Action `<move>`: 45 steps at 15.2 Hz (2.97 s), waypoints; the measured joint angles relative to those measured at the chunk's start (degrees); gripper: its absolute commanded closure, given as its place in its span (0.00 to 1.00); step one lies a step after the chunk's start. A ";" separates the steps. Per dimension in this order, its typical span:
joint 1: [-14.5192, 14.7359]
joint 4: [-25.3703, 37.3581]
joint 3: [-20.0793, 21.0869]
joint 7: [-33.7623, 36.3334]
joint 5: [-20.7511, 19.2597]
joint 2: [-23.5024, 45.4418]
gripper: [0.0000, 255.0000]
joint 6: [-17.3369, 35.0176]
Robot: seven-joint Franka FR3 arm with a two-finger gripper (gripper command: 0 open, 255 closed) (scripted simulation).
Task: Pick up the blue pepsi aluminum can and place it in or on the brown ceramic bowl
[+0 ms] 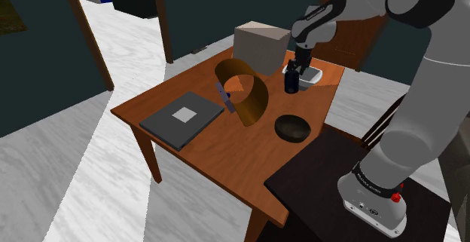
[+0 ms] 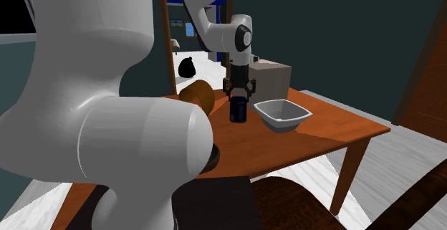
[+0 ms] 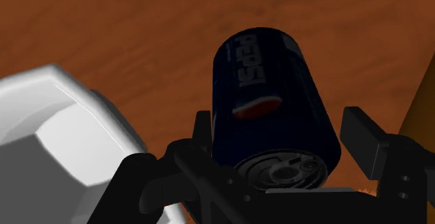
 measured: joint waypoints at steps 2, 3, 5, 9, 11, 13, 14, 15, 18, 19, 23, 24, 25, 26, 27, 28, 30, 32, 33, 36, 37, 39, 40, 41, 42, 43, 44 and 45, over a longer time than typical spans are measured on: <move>0.15 0.43 -0.12 0.36 -0.46 -0.91 1.00 -1.28; 0.25 0.54 -0.16 0.57 -0.69 -1.38 1.00 -1.82; 0.30 1.10 -0.29 0.78 -1.10 -2.22 1.00 -3.18; 1.82 -5.62 -0.25 3.89 -4.13 -9.42 1.00 -3.19; 2.76 -10.77 0.34 6.49 -6.01 -13.95 1.00 -2.33; 3.30 -14.67 1.08 8.93 -7.82 -18.51 1.00 -2.77; 3.52 -17.20 1.59 10.26 -8.66 -20.81 1.00 -2.45; 3.55 -19.39 1.96 11.22 -9.44 -23.04 1.00 -2.44; 4.01 -25.06 4.07 15.07 -11.09 -29.62 1.00 -3.25; 3.94 -26.89 4.60 15.93 -11.58 -31.97 1.00 -3.80; 4.24 -33.65 7.79 20.22 -12.34 -41.62 1.00 -6.80; 4.24 -35.33 8.44 21.00 -12.40 -44.04 1.00 -7.57; 4.60 -36.54 9.46 22.15 -12.10 -46.20 1.00 -8.56; 4.71 -38.05 10.10 22.89 -11.99 -48.23 1.00 -9.08; 4.79 -38.80 10.43 23.28 -11.92 -49.10 1.00 -9.22; 4.85 -39.46 10.58 23.52 -11.89 -49.24 1.00 -8.73; 4.88 -40.56 10.56 23.68 -11.94 -48.59 1.00 -7.03; 4.83 -41.62 10.38 23.66 -12.07 -47.73 1.00 -5.11; 4.80 -42.11 10.28 23.63 -12.14 -47.33 1.00 -4.22; 4.93 -43.42 10.23 23.85 -12.16 -45.78 1.00 -1.37; 4.80 -43.88 9.98 23.63 -12.32 -45.13 1.00 -0.26; 4.94 -44.58 9.93 23.78 -12.30 -43.66 1.00 1.89; 4.94 -45.08 9.85 23.78 -12.34 -43.05 1.00 3.00; 4.93 -45.46 9.74 23.74 -12.39 -42.40 1.00 4.05; 4.95 -45.72 9.65 23.72 -12.41 -41.68 1.00 5.02; 4.92 -45.95 9.48 23.59 -12.47 -40.77 1.00 6.16; 5.02 -46.29 9.48 23.70 -12.43 -39.94 1.00 7.32; 5.04 -46.73 9.39 23.69 -12.46 -39.19 1.00 8.51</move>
